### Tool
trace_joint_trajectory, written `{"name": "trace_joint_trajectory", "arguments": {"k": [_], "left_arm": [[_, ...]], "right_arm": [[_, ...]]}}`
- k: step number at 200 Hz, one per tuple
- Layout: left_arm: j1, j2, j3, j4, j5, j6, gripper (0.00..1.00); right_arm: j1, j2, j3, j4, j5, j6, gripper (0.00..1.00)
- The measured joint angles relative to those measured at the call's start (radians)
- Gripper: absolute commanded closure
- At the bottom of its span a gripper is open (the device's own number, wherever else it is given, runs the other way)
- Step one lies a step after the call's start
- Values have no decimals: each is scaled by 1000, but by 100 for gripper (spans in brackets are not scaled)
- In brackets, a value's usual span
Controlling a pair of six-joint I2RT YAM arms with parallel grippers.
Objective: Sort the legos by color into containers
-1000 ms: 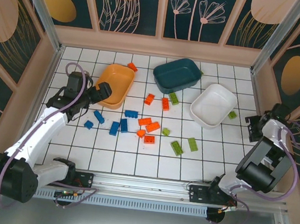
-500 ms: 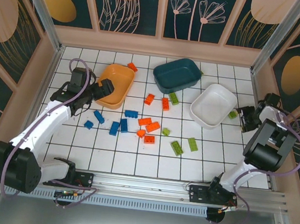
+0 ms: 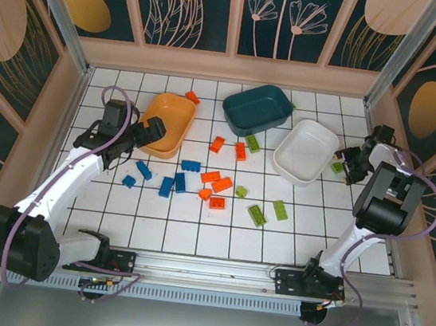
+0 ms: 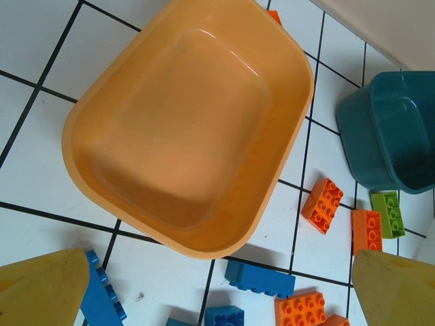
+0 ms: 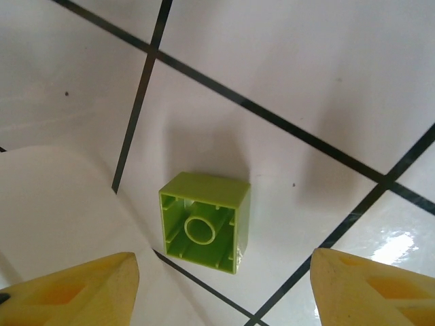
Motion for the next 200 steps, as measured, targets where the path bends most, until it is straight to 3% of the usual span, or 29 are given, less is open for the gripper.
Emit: {"name": "trace_joint_trajectory", "arguments": {"k": [159,176,200], "left_arm": [[0,-44,-63,-1,-1,42,2],[0,-41,-63,0,-1,43,2],[0,-37,-63,1,-1,44,2]], "right_arm": [[62,171,174,-89,115,-9,34],[66,171,177,-92,123,-8,37],[67,173,177,-96,127,-14,49]]}}
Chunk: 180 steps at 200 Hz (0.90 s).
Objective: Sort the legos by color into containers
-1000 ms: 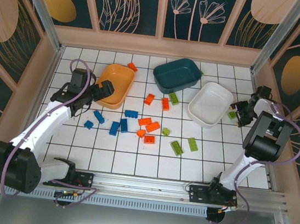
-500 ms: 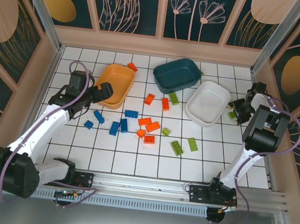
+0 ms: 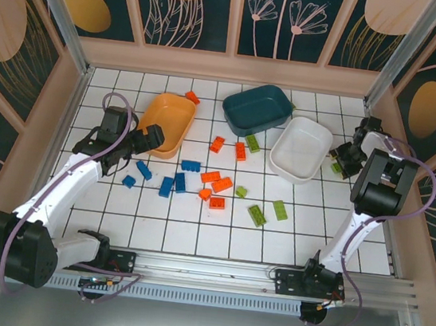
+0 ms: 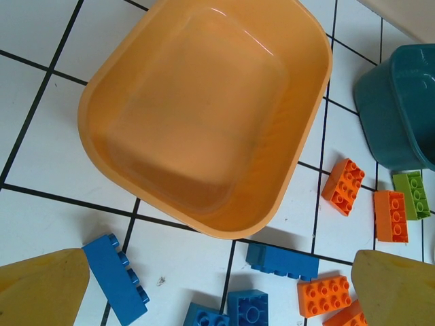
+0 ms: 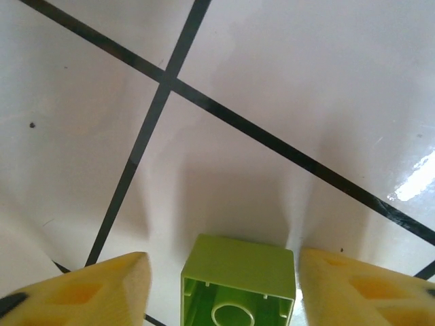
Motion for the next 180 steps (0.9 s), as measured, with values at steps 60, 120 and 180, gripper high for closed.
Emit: {"name": "trace_joint_trajectory", "arguments": {"k": [60,120,180], "left_arm": [[0,7,0,7,0,0,1],[0,27,0,30,24,-33,2],[0,27,-8,99,85,-132,2]], "right_arm": [[0,2,-3,-12,15,-14,59],[0,-163,-158,30,-14,-19,62],[3,-492,-296,129,-119,-40,64]]}}
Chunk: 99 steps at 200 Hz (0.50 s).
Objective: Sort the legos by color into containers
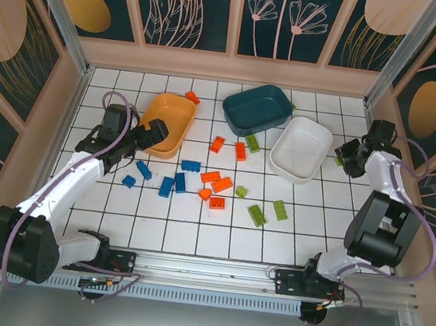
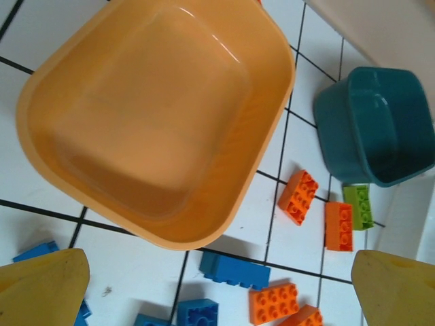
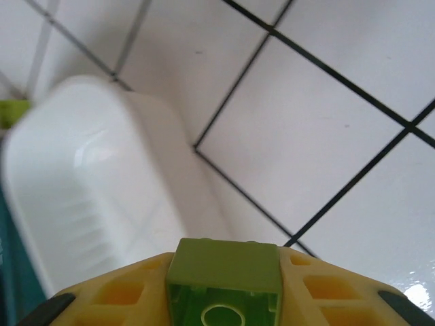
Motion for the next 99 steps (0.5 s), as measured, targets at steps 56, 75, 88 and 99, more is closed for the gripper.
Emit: {"name": "trace_joint_trajectory", "arguments": {"k": [56,75,88,99], "left_arm": [[0,-26,-54,36,50,-90,2],[0,-58,-77,36,62,-107,2],[0,-86,-92,36,70,-113,2],[0,-111,-109,36,79,-118,2]], "right_arm": [[110,-72,18,26,-97,-35,65],[167,-57,65,13,-117,-54,65],[203,-31,107,0,-121,-71,65],[229,2,143,-12,-119,-83,65]]}}
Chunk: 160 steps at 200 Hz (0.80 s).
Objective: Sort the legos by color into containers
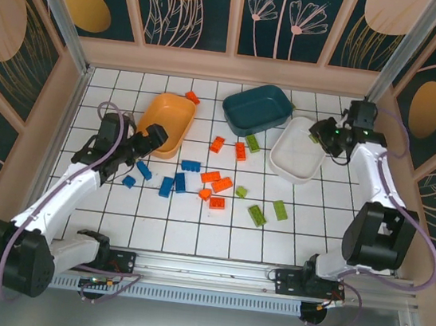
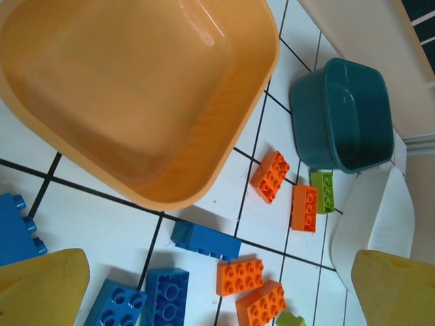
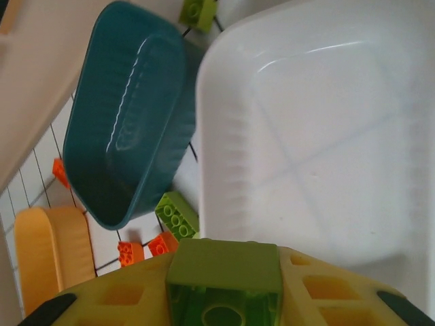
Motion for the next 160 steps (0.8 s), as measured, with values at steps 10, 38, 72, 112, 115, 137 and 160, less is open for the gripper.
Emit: {"name": "trace_joint_trajectory", "arguments": {"k": [10,38,72,112,115,137,160], "left_arm": [[0,-24,-19,-2,10,-3,2],[0,-71,-54,-34,24,-2,2],[0,-87,-70,-90,42,8,2],[0,-113,-113,-136,46,13,1],[0,-116,-114,-138,46,13,1],[0,-136,-121,-148,45,13,2],[0,-143,-121,-150,45,13,1]], "right_arm": [[21,36,29,-18,2,-12,65],[46,140,64,-58,13,-31,65],[63,247,77,-102,40,-51,64],[84,324,80,-113,71,-69,64],[85,327,80,-113,75,-72,64],[84,354,89,-117,107,-84,63],[84,396,117,-124,138,-107,61]]}}
